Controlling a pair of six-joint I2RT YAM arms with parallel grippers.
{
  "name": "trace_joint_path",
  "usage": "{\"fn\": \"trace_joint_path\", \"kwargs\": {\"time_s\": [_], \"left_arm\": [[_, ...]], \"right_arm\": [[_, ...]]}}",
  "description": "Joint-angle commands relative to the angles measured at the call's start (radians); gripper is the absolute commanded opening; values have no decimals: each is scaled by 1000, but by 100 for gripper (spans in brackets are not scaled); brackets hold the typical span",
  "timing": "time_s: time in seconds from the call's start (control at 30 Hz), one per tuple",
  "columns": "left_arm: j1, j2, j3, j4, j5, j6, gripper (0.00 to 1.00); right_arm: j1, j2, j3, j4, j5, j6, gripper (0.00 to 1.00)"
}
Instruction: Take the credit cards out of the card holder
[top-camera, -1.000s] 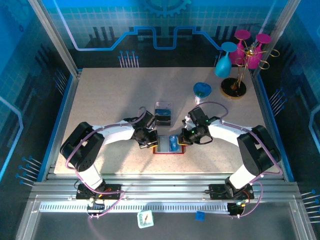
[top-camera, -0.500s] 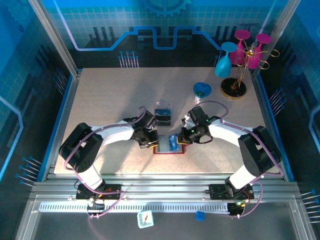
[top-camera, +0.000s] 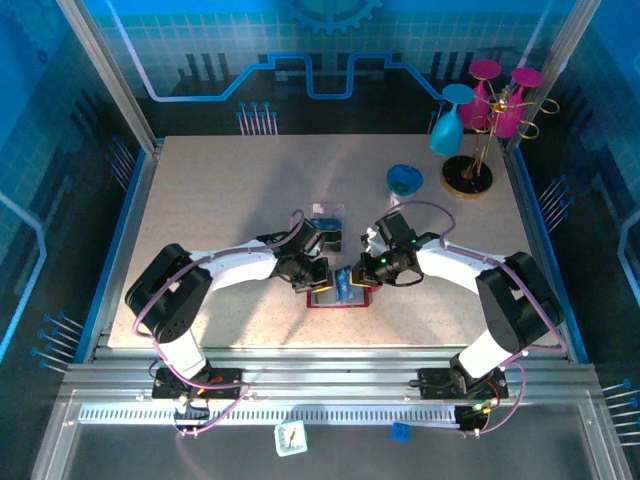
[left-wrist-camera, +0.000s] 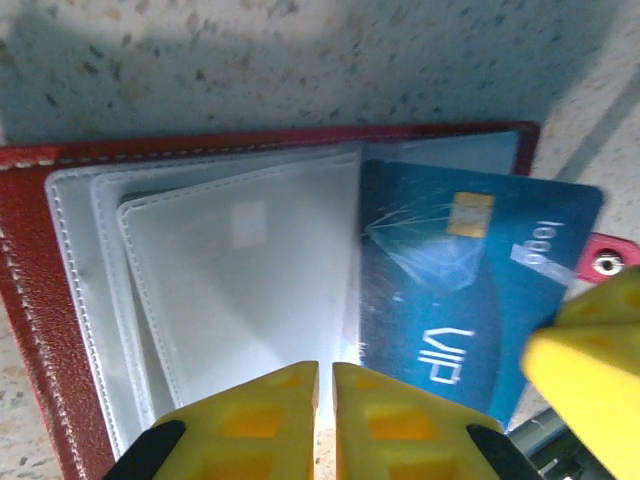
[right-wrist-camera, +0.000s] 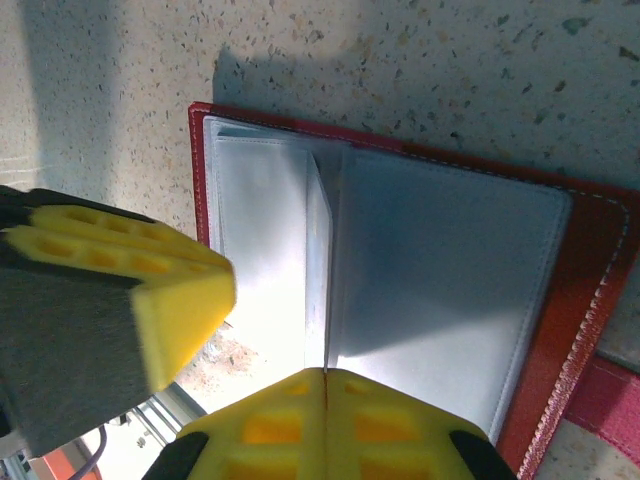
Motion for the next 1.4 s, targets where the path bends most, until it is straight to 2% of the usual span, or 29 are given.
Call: {"fn": "trace_joint_path", "kwargs": {"time_s": [0.0, 0.5, 0.63, 0.83, 1.13, 1.2, 1.37], "left_arm": [[-3, 40, 26, -42, 19, 3, 11], [-4, 48, 43, -156, -96, 44, 10], [-4, 42, 51, -156, -99, 41, 11], [-3, 9, 49, -116, -78, 38, 19], [-4, 10, 45, -102, -49, 37, 18], [-3, 12, 42, -97, -47, 34, 18], [-4, 10, 32, -92, -46, 33, 18]], "right_arm": [[9, 4, -3, -8, 2, 3, 0], [-2, -37, 9, -67, 53, -19, 0], [-1, -26, 17, -72, 41, -20, 0], [2, -9, 13, -34, 7, 1, 0], [29, 31, 11, 18, -21, 37, 0], [33, 37, 12, 22, -19, 42, 2], [43, 39, 13, 29, -21, 56, 15]]}}
